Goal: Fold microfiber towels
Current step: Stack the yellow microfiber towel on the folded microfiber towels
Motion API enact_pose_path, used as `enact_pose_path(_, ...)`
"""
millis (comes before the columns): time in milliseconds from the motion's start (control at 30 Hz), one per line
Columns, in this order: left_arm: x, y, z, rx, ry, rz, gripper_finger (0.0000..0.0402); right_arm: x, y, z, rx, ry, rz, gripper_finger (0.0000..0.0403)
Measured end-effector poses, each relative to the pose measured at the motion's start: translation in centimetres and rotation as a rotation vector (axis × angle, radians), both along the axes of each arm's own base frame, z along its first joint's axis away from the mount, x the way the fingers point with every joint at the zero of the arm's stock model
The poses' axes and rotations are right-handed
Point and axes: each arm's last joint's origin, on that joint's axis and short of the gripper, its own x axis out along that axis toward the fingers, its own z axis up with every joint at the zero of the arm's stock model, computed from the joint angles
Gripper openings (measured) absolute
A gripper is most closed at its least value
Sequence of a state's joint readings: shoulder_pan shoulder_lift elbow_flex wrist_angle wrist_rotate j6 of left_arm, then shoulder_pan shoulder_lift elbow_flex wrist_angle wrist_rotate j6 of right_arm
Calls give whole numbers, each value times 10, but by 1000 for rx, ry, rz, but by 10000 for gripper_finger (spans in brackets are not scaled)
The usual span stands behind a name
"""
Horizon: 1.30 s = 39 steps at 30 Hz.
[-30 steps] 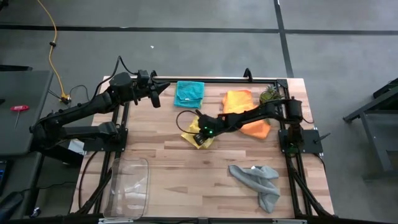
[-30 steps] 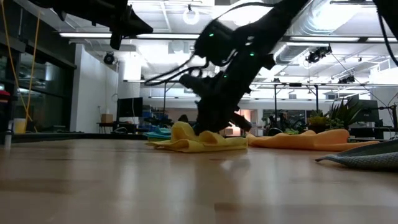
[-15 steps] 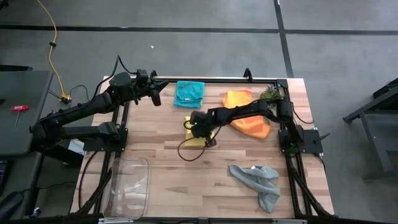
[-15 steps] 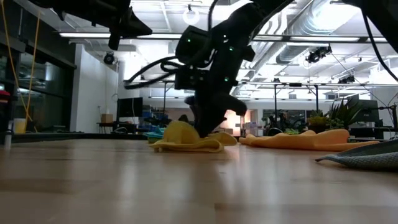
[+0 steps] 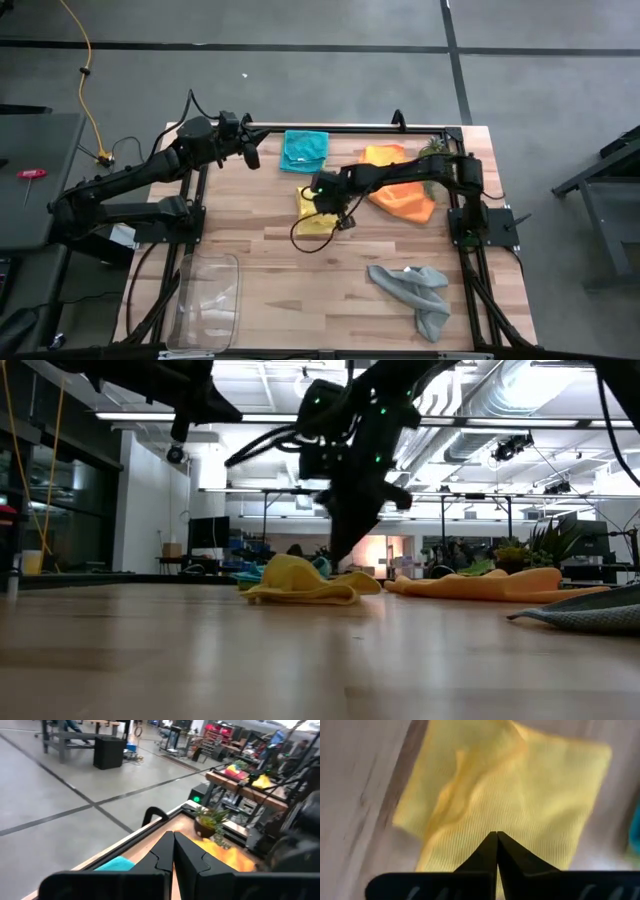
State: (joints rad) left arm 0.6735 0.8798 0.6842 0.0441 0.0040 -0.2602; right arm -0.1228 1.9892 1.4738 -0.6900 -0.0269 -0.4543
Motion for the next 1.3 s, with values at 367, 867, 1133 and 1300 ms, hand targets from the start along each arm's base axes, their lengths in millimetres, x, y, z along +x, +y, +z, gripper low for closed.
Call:
enact_pose_path(367, 49, 10, -45, -191, 254, -126, 2, -73, 5, 18, 106, -35, -265, 0)
enact_pose_path(867, 63, -22, -40, -144, 343, -310, 0, -103, 6, 9, 501, -493, -814, 0)
enact_pose_path(1133, 47, -45, -12, -89, 225, -251, 0, -71, -36, 17, 574, -456, -778, 71)
enact_pose_path(1300, 37, -59, 1, -97, 134, -250, 0, -40, -67, 7, 488, -278, -709, 177)
